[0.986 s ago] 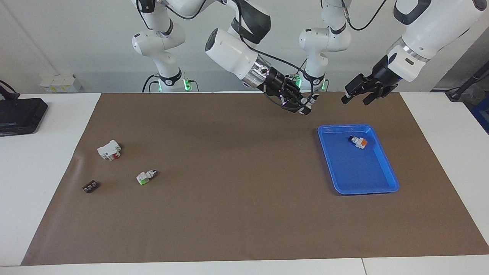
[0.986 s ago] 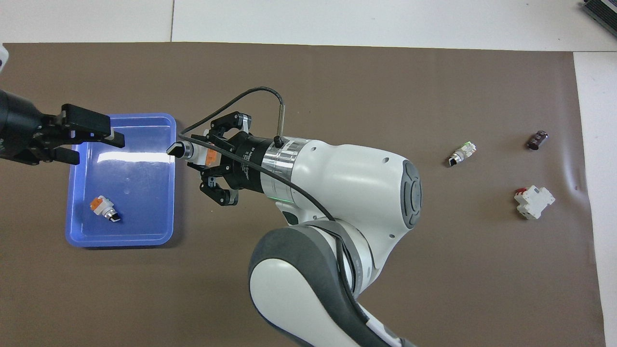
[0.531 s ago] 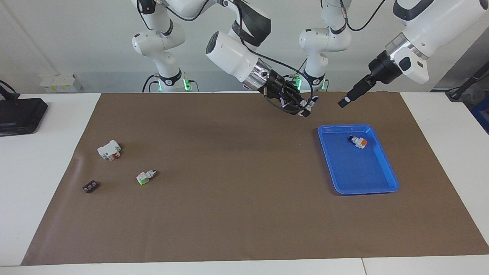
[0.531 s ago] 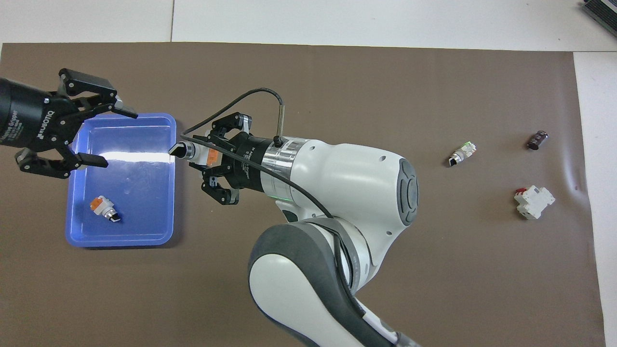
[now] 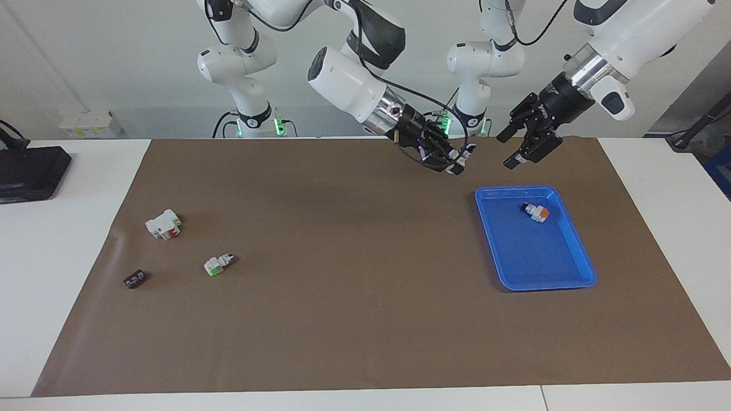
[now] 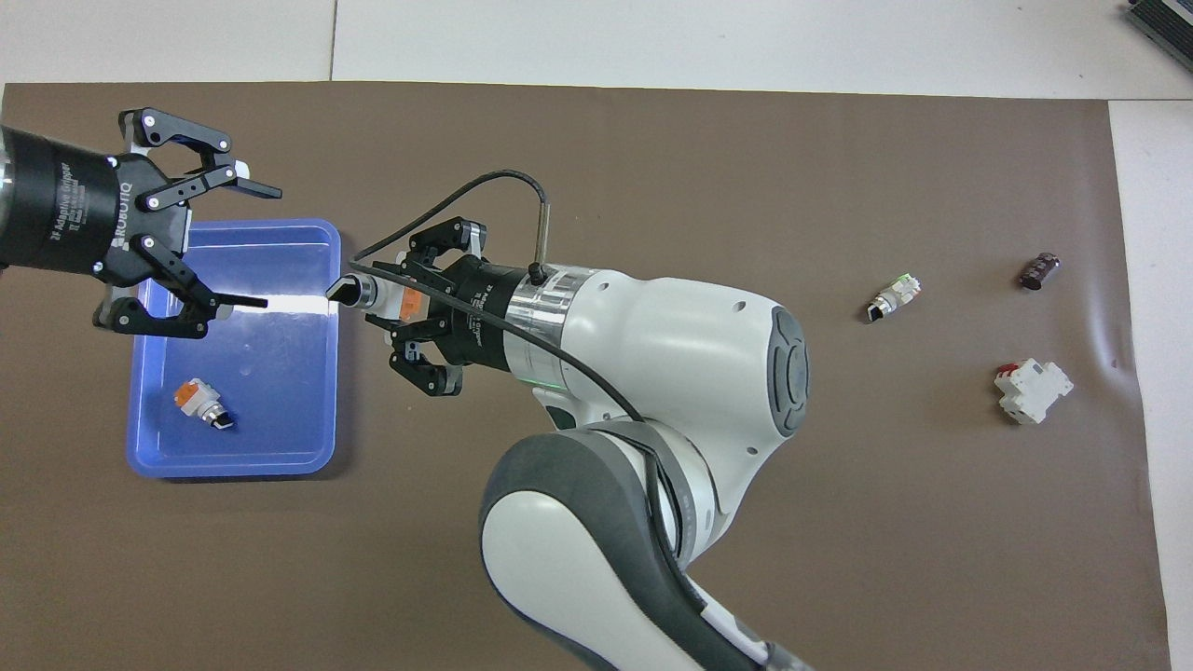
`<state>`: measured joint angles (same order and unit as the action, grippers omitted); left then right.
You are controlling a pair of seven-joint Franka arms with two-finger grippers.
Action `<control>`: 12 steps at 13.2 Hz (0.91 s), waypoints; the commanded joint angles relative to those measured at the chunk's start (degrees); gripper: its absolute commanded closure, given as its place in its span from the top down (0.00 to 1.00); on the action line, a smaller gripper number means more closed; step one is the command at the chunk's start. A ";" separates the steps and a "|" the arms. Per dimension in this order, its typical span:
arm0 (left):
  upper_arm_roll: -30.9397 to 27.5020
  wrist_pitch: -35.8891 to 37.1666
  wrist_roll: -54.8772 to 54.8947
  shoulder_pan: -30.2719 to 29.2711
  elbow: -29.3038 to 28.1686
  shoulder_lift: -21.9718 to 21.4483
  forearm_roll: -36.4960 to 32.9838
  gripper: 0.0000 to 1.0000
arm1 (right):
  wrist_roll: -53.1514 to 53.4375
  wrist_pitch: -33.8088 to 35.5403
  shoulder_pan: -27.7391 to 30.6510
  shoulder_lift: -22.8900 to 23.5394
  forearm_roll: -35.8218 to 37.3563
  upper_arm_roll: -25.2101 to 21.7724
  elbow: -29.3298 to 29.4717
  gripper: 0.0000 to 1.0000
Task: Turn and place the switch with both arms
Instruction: 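Move the open left gripper toward the switch held by the right gripper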
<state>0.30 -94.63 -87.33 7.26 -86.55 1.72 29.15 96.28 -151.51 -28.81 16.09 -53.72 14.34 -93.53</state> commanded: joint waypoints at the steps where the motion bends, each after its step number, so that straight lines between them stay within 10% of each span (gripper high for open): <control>1: 0.05 -0.91 -9.41 1.18 -0.90 -0.93 0.02 0.86 | -1.53 -0.81 -0.02 0.26 -0.07 0.07 0.19 0.00; 12: 0.76 2.96 -31.31 4.95 -1.52 -2.60 -4.98 0.73 | -2.32 -0.81 0.24 0.35 -0.07 0.07 0.10 0.00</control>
<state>1.24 -92.04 -115.23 10.42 -86.67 0.58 26.07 95.72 -151.51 -28.81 16.23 -53.72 14.25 -93.53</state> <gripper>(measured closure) 0.269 0.577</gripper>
